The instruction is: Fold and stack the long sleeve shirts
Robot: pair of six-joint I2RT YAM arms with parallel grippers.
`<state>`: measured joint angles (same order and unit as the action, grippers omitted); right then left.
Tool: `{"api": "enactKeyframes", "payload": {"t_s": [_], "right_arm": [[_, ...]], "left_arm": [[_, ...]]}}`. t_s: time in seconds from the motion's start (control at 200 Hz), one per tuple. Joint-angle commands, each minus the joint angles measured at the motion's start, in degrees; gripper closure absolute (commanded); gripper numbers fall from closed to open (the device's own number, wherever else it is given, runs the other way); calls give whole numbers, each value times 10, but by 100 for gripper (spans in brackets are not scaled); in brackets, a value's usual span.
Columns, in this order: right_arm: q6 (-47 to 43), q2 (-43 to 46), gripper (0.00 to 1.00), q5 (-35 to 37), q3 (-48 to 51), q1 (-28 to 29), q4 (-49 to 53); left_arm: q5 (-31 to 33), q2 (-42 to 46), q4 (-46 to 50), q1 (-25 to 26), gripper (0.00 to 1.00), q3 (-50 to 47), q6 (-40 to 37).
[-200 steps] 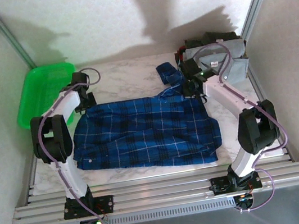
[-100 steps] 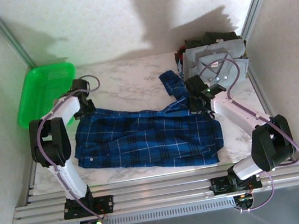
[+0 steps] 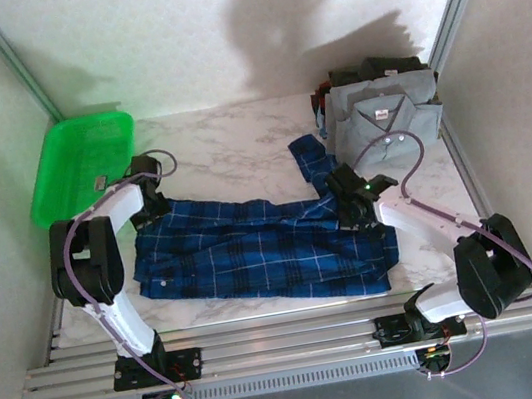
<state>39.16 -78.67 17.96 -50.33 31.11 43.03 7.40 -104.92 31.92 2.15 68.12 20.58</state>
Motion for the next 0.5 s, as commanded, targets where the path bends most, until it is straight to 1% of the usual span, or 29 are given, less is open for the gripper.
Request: {"api": "enactKeyframes", "payload": {"t_s": [0.0, 0.04, 0.055, 0.095, 0.13, 0.185, 0.235, 0.28, 0.315, 0.425, 0.46, 0.495], "right_arm": [[60, 12, 96, -9, 36, 9, 8], [71, 11, 95, -17, 48, 10, 2], [74, 10, 94, -21, 53, 10, -1], [79, 10, 91, -30, 60, 11, -6], [82, 10, 85, -34, 64, 11, -5], [81, 14, 68, -39, 64, 12, 2], [76, 24, 50, -42, 63, 14, 15], [68, 40, 42, -48, 59, 15, 29], [59, 60, 38, -53, 52, 15, 41], [26, 128, 20, -54, -12, 12, 88], [11, 135, 17, -55, -46, 7, 102], [-6, 127, 16, -62, -85, -5, 113]], "left_arm": [[23, 9, 3, 1, 100, -5, 28], [22, 10, 3, 2, 100, -4, 35], [21, 12, 3, 3, 98, -4, 37], [18, 16, 2, 5, 88, -1, 42], [10, 20, 5, 7, 77, 4, 48], [-10, 25, 15, 9, 59, 21, 62], [-32, 36, 19, 18, 49, 35, 74], [-47, 47, 21, 29, 44, 51, 86], [-58, 56, 24, 44, 39, 64, 94], [-92, 75, 36, 91, 30, 116, 119], [-112, 81, 30, 103, 29, 125, 127], [-134, 84, 18, 120, 27, 132, 135]]}}
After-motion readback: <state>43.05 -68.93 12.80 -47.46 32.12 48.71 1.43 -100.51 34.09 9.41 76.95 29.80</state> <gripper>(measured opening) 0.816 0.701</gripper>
